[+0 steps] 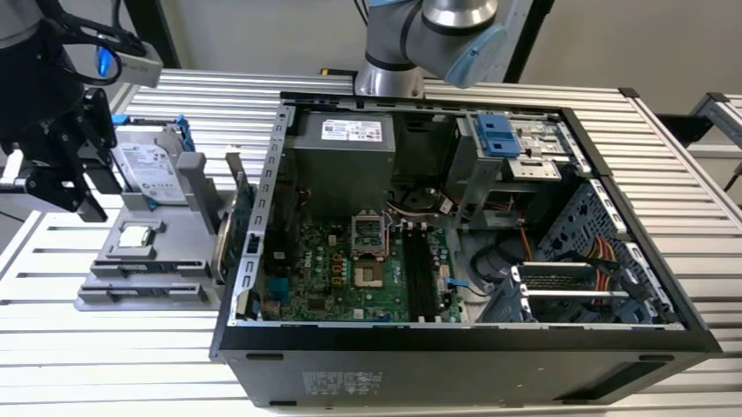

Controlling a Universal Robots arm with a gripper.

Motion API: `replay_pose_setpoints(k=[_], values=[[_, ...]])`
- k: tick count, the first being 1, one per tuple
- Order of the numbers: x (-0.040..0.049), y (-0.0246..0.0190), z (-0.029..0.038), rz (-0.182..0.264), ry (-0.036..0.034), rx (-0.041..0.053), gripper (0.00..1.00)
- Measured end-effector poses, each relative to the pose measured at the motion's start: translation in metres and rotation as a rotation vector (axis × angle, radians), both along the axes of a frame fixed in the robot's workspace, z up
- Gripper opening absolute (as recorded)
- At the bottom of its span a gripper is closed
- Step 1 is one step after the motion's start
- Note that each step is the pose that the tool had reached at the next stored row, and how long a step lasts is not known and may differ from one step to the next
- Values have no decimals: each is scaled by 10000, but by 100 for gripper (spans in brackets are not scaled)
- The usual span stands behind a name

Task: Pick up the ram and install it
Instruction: 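Pick up the ram and move it above insertion slot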

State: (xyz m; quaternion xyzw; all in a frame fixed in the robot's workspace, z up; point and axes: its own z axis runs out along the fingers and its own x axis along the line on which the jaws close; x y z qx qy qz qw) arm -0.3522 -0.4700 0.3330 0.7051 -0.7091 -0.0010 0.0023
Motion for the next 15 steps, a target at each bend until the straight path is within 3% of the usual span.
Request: replay_pose_setpoints(k=[15], values=[[0,0,-83,0,-1,1,100]])
